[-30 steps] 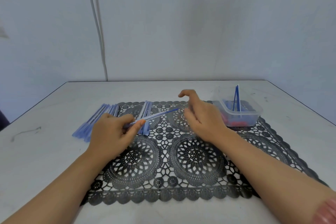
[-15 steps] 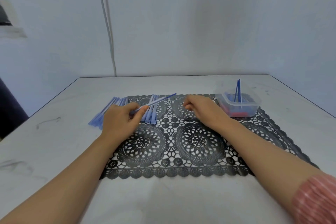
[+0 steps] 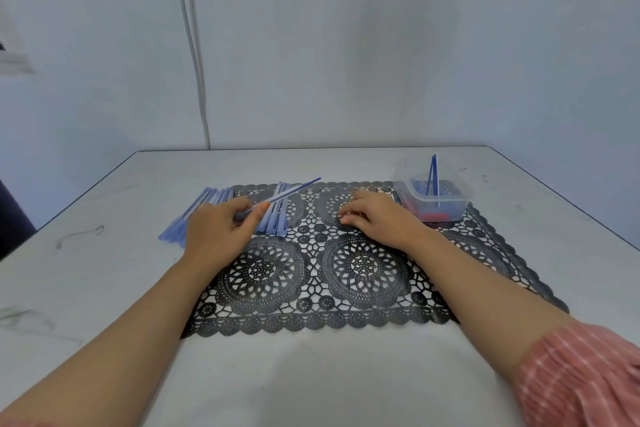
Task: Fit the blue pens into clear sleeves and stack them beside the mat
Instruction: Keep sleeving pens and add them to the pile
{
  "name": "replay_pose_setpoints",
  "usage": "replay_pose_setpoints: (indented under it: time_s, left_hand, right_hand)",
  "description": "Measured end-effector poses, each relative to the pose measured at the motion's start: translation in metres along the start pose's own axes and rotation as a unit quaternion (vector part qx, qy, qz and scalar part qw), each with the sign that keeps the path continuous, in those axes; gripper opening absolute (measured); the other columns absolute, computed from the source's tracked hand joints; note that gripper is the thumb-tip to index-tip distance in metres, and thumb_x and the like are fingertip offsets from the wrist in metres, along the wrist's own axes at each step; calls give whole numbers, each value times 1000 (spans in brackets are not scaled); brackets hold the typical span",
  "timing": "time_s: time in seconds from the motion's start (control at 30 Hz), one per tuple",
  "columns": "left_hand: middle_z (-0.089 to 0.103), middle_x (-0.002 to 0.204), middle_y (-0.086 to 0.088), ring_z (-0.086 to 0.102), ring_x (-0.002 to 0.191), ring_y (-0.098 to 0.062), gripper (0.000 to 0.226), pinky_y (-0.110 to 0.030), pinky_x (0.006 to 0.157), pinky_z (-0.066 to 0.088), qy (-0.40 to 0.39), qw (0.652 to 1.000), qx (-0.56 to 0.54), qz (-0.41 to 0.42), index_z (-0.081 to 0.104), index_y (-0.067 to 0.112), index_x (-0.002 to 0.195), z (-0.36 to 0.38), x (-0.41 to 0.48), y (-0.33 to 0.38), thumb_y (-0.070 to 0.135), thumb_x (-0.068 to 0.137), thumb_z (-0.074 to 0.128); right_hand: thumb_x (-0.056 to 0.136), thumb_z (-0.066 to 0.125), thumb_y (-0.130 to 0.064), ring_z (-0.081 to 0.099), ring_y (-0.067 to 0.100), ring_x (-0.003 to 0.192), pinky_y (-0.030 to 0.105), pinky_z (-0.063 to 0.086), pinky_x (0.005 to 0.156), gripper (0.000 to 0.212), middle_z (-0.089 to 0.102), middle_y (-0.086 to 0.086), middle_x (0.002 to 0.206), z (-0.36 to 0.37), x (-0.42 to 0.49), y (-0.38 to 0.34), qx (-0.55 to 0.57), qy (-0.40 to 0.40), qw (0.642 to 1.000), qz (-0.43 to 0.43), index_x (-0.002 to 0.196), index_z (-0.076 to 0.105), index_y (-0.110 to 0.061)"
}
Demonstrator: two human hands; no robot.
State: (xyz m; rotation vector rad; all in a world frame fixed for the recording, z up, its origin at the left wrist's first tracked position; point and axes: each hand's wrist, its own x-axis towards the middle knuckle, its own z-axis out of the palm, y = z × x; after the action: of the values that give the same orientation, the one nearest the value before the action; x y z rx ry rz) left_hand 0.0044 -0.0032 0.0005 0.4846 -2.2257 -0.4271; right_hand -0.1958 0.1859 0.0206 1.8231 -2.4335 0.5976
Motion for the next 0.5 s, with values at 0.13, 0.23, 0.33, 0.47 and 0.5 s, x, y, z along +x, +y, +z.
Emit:
replay_pose_setpoints:
  time_s: [0.13, 0.23, 0.33, 0.47, 0.5]
  left_hand:
    - [34, 41, 6, 35, 40, -7, 53, -23, 47, 29, -10, 1000, -1, 2, 45, 19, 54, 0, 0, -1, 64, 82, 40]
    - [31, 41, 6, 33, 40, -8, 53, -23, 47, 28, -26, 1000, 7, 13, 38, 19, 53, 1, 0, -1, 63, 83, 39]
    - [31, 40, 6, 34, 38, -10, 52, -24, 45, 29, -37, 998, 18, 39, 37, 22, 52, 2, 0, 0, 62, 85, 39]
    - [31, 38, 7, 35, 37, -8, 47, -21, 45, 25, -36, 997, 29, 59, 31, 28, 51, 4, 1, 1, 59, 85, 41]
    - [30, 38, 7, 34, 37, -6, 47, -21, 46, 24, -32, 997, 35, 62, 31, 28, 51, 4, 1, 1, 59, 85, 41]
  right_hand:
    - [97, 44, -25, 57, 14, 86, 26, 42, 77, 29, 65, 2, 95, -2, -2, 2, 28, 55, 998, 25, 105, 68, -10]
    - [96, 45, -11, 52, 5, 83, 19, 38, 75, 28, 63, 2, 99, -1, 0, 0, 87, 173, 981, 22, 120, 60, -11]
    - [92, 44, -1, 51, 3, 81, 18, 40, 73, 35, 59, 3, 96, 0, 3, -4, 113, 277, 954, -10, 123, 56, -9]
    - [84, 41, -3, 52, 20, 104, 34, 44, 89, 44, 60, 10, 111, 7, 3, -13, 22, 296, 949, -102, 125, 54, -8]
    - [82, 40, -5, 51, 20, 106, 35, 42, 93, 45, 61, 12, 112, 10, 4, -17, -4, 292, 948, -130, 125, 54, -6]
